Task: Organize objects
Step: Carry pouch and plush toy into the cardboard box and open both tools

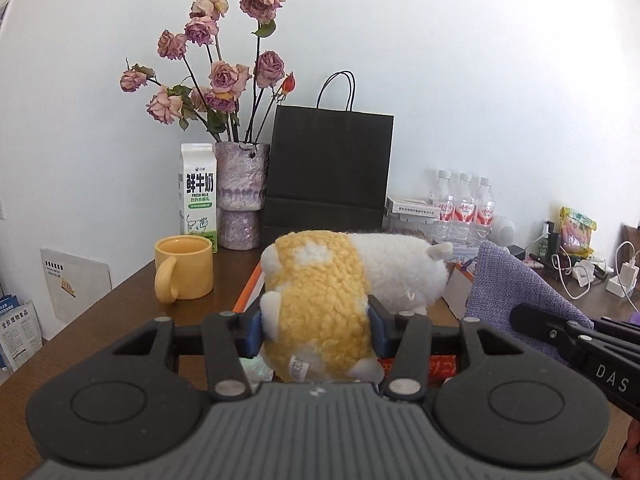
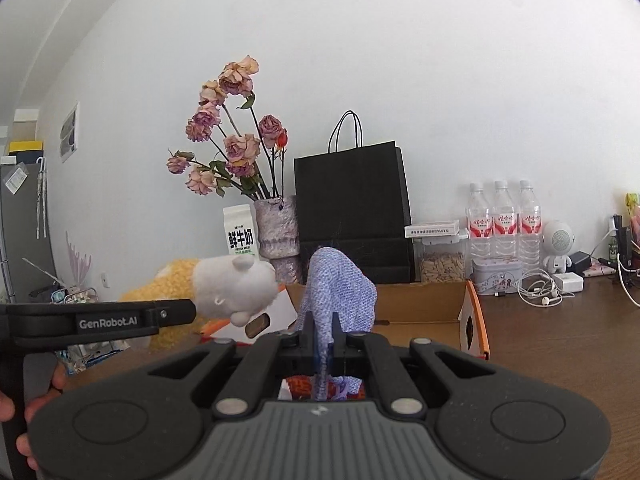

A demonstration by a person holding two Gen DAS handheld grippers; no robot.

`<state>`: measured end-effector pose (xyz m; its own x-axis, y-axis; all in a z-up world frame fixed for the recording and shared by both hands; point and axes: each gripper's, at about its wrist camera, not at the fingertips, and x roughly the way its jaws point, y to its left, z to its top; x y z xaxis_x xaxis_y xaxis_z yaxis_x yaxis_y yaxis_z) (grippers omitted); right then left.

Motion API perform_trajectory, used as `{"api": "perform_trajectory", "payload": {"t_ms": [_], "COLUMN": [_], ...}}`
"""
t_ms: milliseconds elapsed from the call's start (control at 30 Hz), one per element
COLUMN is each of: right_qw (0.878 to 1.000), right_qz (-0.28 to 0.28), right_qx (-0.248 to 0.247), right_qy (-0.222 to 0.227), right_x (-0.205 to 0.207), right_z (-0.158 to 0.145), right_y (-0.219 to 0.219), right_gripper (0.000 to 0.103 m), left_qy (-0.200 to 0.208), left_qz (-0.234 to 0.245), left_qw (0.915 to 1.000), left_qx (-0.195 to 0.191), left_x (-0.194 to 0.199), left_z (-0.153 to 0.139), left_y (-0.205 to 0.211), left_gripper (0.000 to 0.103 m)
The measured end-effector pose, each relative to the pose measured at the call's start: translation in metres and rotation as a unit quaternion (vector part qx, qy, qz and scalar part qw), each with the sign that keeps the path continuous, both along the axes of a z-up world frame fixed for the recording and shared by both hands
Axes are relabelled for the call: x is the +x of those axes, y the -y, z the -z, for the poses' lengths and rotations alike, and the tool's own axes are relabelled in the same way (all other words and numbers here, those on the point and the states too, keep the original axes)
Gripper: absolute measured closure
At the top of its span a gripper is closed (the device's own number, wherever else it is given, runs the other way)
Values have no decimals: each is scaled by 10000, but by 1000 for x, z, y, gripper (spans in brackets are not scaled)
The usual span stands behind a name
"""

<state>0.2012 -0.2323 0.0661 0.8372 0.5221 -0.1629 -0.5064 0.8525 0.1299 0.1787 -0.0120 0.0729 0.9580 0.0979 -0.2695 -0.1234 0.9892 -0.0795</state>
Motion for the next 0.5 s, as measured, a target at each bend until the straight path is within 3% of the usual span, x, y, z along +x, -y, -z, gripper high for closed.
{"api": "perform_trajectory", "payload": {"t_ms": [500], "right_qw": [9997], "right_qz": [199], "right_qx": [-97], "right_qy": [-104], "right_x": [104], "right_z": [-13], "right_y": [-36], "right_gripper": [100], "left_qy": [89], "left_qz": [-304], "left_qw": [9995], "left_qx": [-47], "left_x": [94], "left_z": [-19], "left_y": [12], "left_gripper": [53]}}
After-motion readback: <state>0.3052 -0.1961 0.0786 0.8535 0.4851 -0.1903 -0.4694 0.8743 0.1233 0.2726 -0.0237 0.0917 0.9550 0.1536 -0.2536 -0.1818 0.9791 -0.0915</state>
